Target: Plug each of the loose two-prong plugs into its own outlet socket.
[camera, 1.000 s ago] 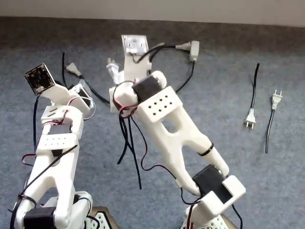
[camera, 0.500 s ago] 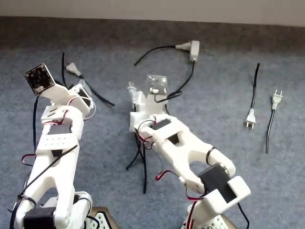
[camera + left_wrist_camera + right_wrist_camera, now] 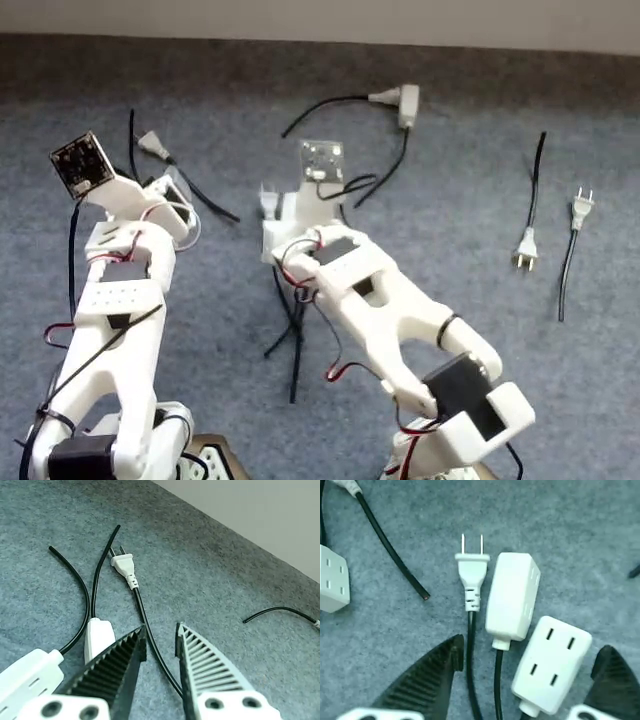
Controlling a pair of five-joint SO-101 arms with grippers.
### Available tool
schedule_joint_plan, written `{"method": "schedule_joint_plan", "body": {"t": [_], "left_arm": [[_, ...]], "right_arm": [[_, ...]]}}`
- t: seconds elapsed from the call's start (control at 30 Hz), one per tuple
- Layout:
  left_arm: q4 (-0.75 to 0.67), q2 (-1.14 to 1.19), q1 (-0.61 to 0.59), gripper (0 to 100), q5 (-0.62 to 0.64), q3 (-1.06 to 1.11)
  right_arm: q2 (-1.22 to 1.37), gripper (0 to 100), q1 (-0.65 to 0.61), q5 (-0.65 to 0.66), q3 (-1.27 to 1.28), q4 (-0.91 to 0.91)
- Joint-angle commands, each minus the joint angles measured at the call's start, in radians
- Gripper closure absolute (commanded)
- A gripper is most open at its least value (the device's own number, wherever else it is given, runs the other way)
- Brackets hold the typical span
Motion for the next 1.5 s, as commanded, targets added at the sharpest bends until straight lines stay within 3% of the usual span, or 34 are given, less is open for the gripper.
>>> {"method": "schedule_joint_plan", "body": {"t": [0.0,0.13,0.33,0.67,1.07,1.47], "left_arm": [[-0.020,-0.024,0.004,88,0.005,-0.025],[-0.020,-0.024,0.004,88,0.005,-0.025],[-0.020,-0.024,0.013,88,0.003,-0.024],[-0.020,-0.022,0.018,88,0.003,-0.024],[-0.020,-0.022,0.018,88,0.003,-0.024],[-0.020,-0.022,0.018,88,0.003,-0.024]], "right_arm": [[-0.077,61.3,0.084,0.014,-0.048,0.035],[-0.105,61.3,0.159,0.066,-0.050,0.035],[-0.085,61.3,0.130,0.152,-0.058,0.030],[0.239,61.3,0.140,0.176,-0.272,-0.062],[0.252,61.3,0.225,0.209,-0.398,0.097],[0.426,61.3,0.085,0.210,-0.458,0.099]]}}
